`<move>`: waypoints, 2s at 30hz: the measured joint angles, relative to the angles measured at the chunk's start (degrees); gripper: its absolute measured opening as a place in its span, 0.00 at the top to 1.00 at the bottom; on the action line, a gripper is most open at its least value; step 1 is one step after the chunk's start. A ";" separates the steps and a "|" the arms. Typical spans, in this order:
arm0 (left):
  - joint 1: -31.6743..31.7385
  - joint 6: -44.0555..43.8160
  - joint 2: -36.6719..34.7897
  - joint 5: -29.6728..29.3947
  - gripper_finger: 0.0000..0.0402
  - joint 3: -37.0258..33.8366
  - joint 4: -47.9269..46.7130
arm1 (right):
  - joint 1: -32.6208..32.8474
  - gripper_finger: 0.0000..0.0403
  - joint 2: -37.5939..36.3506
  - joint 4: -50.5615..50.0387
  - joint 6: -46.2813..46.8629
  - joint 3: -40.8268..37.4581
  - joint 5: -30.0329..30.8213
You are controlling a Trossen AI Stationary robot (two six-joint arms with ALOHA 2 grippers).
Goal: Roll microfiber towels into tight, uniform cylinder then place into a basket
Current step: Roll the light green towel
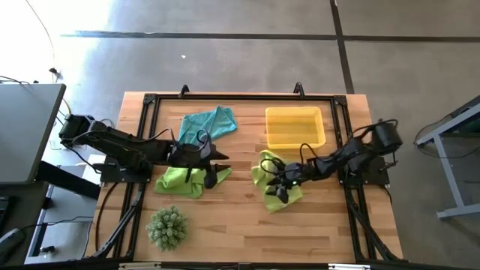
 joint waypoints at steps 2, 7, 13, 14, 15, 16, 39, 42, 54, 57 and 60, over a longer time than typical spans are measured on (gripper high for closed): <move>-1.04 -0.02 0.00 -0.01 0.62 0.00 0.41 | -0.02 0.40 3.33 3.74 -2.75 2.57 -1.39; -2.85 -0.02 0.00 -0.18 0.62 0.00 0.54 | -0.02 0.40 9.29 2.02 -8.24 12.52 -10.82; -3.76 -0.02 -0.02 -0.21 0.62 0.00 0.53 | 0.00 0.40 8.05 -21.47 -10.73 24.77 -23.10; -3.79 -0.02 -0.02 -0.21 0.62 0.00 0.48 | 0.00 0.40 7.58 -26.97 -12.36 26.99 -23.01; -3.80 -0.04 -0.02 -0.23 0.62 0.00 0.39 | 0.00 0.40 7.06 -32.45 -14.01 28.89 -22.90; -3.83 -0.04 -0.04 -0.23 0.62 0.00 0.38 | 0.00 0.40 6.63 -38.41 -15.74 31.11 -21.73; -4.05 0.58 -0.03 -3.44 0.62 -0.24 -3.40 | -3.66 0.40 6.47 -81.21 -8.89 45.57 19.25; -3.93 0.57 -0.02 -3.96 0.62 -0.24 -3.37 | -5.15 0.40 6.49 -80.81 -6.43 44.40 18.65; -3.91 0.57 -0.04 -8.15 0.62 -0.24 -3.35 | -7.17 0.45 6.49 -78.88 -2.70 39.97 14.89; -3.91 0.55 -0.03 -9.67 0.62 -0.24 -3.35 | -7.06 0.57 6.49 -78.40 -3.33 39.97 14.97; -3.91 0.55 -0.04 -10.98 0.62 -0.24 -3.33 | -7.06 0.74 6.49 -77.48 -6.19 39.97 15.35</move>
